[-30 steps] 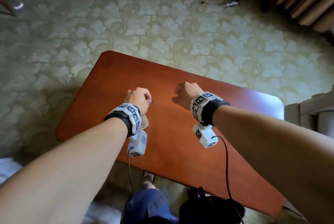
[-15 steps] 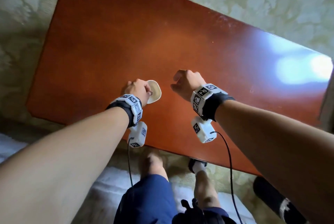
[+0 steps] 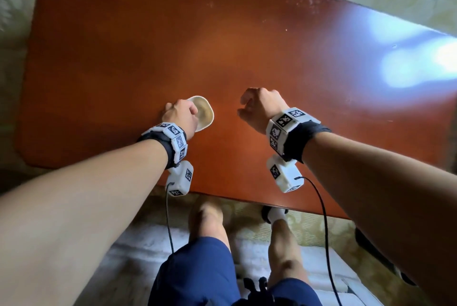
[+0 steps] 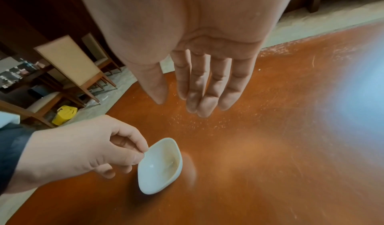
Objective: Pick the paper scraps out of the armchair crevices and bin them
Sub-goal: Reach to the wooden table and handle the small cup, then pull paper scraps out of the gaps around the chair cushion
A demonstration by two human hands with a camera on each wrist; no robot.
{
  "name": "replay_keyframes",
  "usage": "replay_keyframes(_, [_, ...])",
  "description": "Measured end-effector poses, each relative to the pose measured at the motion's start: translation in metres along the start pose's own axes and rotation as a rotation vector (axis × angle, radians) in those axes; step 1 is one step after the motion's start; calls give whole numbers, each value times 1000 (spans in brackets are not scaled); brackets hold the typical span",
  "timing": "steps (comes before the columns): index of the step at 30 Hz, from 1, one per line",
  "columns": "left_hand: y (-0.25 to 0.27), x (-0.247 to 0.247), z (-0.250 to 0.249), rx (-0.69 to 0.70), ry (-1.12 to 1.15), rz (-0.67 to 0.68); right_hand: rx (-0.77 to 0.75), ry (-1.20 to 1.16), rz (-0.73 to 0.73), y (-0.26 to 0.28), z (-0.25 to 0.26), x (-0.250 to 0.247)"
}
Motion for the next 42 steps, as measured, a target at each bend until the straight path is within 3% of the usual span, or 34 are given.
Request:
replay_keyframes(4, [37, -41, -44, 88, -72, -26, 15, -33, -77, 39, -4, -40])
replay_keyframes(11, [121, -100, -190, 424, -351, -87, 84, -69, -266, 153, -34, -139])
replay_keyframes(19, [268, -90, -352, 727, -542, -105, 215, -147, -452, 323, -117, -197])
replay_keyframes(24, [385, -41, -436, 920, -701, -53, 340, -128, -627, 474, -177, -205])
replay_keyframes(31, [566, 75, -520, 1261, -852, -2, 559, -211, -805, 669, -255, -159])
replay_keyframes(37, [715, 201, -544, 1593, -1051, 84, 840, -423, -913, 809, -322, -67])
replay_keyframes(42, [815, 319, -527, 1854, -1225, 234, 1141, -614, -969, 912, -350, 42])
Point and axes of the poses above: each hand's wrist, its own y-axis away from the middle knuckle, its own x-axis out of the palm, z = x × y, the point moved 8 cm from there along -y, towards the middle knuckle, and after that the axes turned 10 degrees about z, right-handed, at the moved point
